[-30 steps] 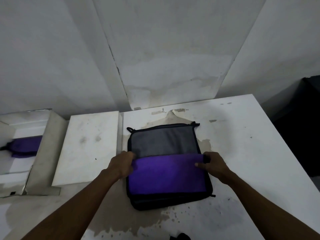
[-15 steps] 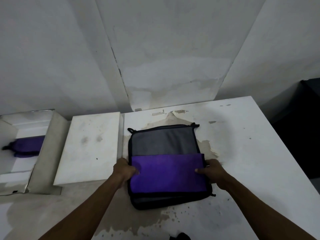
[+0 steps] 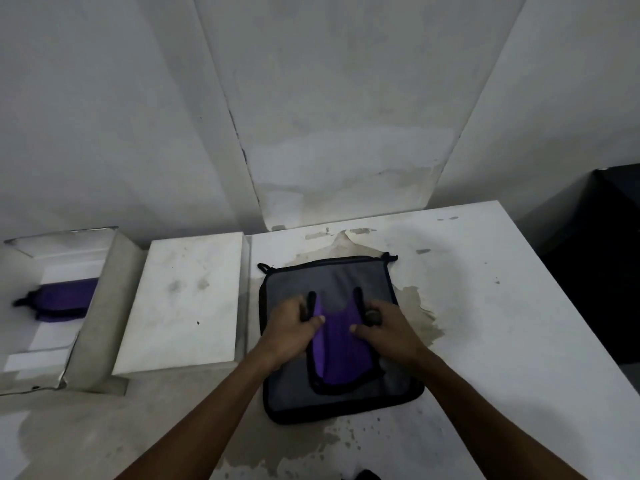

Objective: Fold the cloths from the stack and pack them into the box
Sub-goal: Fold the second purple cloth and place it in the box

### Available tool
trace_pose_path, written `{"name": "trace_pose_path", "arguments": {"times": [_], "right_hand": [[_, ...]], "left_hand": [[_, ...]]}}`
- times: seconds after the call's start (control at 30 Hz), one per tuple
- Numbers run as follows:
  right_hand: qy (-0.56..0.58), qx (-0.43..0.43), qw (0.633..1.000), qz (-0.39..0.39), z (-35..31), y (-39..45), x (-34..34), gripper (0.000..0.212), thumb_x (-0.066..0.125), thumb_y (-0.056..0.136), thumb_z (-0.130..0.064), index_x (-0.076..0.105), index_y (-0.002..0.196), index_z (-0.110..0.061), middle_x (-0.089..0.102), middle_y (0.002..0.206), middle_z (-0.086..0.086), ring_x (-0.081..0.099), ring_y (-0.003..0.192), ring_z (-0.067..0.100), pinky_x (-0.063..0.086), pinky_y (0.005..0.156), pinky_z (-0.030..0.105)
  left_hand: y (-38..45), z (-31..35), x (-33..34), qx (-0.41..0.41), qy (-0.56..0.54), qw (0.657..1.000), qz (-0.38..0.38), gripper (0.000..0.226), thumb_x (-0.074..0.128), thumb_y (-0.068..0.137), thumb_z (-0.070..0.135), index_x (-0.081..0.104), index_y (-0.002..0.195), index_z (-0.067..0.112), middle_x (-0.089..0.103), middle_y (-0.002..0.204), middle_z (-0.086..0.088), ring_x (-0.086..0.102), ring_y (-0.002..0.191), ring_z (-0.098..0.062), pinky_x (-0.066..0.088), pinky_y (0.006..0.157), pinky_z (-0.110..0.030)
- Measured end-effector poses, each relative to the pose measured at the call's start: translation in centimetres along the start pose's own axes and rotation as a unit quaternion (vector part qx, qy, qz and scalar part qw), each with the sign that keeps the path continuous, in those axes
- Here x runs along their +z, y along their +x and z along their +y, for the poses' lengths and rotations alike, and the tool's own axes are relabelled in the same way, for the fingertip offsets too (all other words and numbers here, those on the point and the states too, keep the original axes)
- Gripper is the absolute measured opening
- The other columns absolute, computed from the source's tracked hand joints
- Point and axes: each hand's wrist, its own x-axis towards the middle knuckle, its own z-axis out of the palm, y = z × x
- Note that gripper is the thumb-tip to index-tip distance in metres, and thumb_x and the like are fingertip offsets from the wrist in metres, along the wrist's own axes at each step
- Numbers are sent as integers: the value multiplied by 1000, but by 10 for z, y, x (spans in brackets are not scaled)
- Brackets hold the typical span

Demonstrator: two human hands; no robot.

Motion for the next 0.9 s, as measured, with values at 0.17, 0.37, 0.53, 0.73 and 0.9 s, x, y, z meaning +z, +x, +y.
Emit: {"name": "trace_pose_path", "arguments": {"times": [0.17, 0.37, 0.53, 0.73, 0.9], "right_hand": [[-11, -44, 999, 5, -13, -6, 14, 20, 69, 77, -7, 64, 93, -18, 70, 88, -1, 68, 84, 13, 57, 70, 25], [12, -77, 996, 33, -22, -11, 22, 24, 66, 79, -3, 62, 98, -18, 71, 90, 4, 69, 83, 14, 59, 72, 30], [33, -95, 994, 46, -28, -18, 24, 19, 65, 85, -11, 62, 103, -14, 72, 93, 3, 69, 84, 11, 58, 77, 32], [82, -90, 992, 30, -39, -26, 15, 49, 79, 74, -29, 55, 116, -24, 68, 107, -6, 66, 98, 5, 56, 81, 25], [173, -111, 979, 1, -53, -26, 4, 41, 71, 77, 4, 60, 115, -8, 72, 105, 4, 70, 96, 15, 55, 76, 23]], "left_hand": [[-3, 18, 7, 21, -39, 999, -13, 22, 62, 87, 22, 57, 84, 1, 68, 81, -23, 67, 67, -28, 56, 50, -37], [-7, 25, 5, 29, -15, 999, -18, 19, 60, 87, 25, 60, 82, 7, 71, 80, -18, 69, 73, -35, 57, 62, -52], [-15, 36, 1, 40, -39, 998, -24, 39, 59, 83, 48, 63, 78, 9, 71, 75, -16, 69, 69, -34, 56, 64, -56], [-26, 68, -7, 13, -141, 987, -76, 55, 38, 93, 56, 67, 92, 9, 72, 82, -16, 67, 73, -25, 55, 70, -37], [-30, 74, -16, 61, -142, 985, -78, 31, 44, 99, 27, 66, 111, 7, 76, 89, -12, 69, 78, -18, 52, 71, -31]]}}
